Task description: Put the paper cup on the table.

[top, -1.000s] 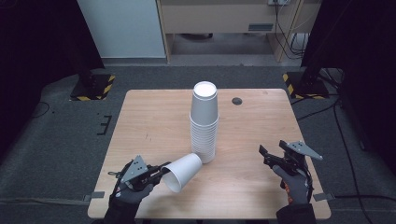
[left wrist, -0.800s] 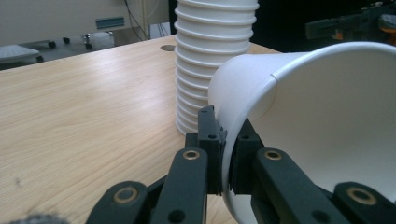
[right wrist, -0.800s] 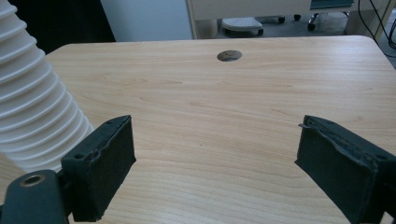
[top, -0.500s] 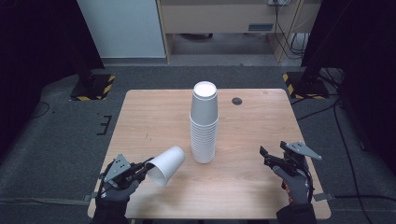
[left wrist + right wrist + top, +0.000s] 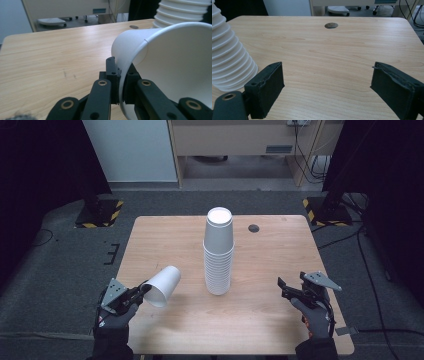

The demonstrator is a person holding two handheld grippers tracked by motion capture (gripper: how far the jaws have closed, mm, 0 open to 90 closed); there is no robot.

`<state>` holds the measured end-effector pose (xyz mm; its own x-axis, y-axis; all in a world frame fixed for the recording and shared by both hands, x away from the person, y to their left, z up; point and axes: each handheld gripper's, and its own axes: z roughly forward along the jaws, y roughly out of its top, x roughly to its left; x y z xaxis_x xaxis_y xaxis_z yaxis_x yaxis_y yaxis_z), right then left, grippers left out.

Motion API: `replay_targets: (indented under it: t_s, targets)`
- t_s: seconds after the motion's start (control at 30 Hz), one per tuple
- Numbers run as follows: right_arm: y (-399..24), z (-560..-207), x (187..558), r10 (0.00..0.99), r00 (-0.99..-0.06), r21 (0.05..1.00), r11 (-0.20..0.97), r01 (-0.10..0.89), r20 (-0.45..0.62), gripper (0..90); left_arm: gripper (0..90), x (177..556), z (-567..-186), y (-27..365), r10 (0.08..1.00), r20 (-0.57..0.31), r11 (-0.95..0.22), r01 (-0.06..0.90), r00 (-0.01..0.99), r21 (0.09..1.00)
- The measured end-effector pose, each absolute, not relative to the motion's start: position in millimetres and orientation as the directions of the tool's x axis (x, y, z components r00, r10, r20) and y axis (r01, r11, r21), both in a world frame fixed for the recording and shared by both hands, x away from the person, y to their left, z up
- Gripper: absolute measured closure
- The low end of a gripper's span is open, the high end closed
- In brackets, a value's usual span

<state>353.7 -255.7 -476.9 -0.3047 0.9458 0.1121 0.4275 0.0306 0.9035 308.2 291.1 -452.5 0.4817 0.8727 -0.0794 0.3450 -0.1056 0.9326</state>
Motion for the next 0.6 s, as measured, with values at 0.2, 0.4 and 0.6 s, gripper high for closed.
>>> replay_targets:
  t_s: [0.2, 0.4, 0.6]
  targets:
    - [-255.4, -478.5, 354.2, 0.948, -0.304, 0.899, 0.052, 0.435, 0.092, 10.8, 85.1, 322.3, -450.7, 306.3, 0.909, -0.078, -0.098, 0.391, 0.41, 0.915]
    - [-254.2, -480.1, 354.5, 0.951, -0.302, 0.894, 0.077, 0.442, 0.068, 10.7, 85.1, 331.4, -442.4, 319.9, 0.926, -0.075, -0.115, 0.464, 0.371, 0.878]
    - [-253.5, -482.1, 354.6, 0.95, -0.307, 0.888, 0.089, 0.45, 0.06, 10.6, 85.1, 342.6, -428.3, 327.3, 0.932, -0.064, -0.147, 0.533, 0.357, 0.833]
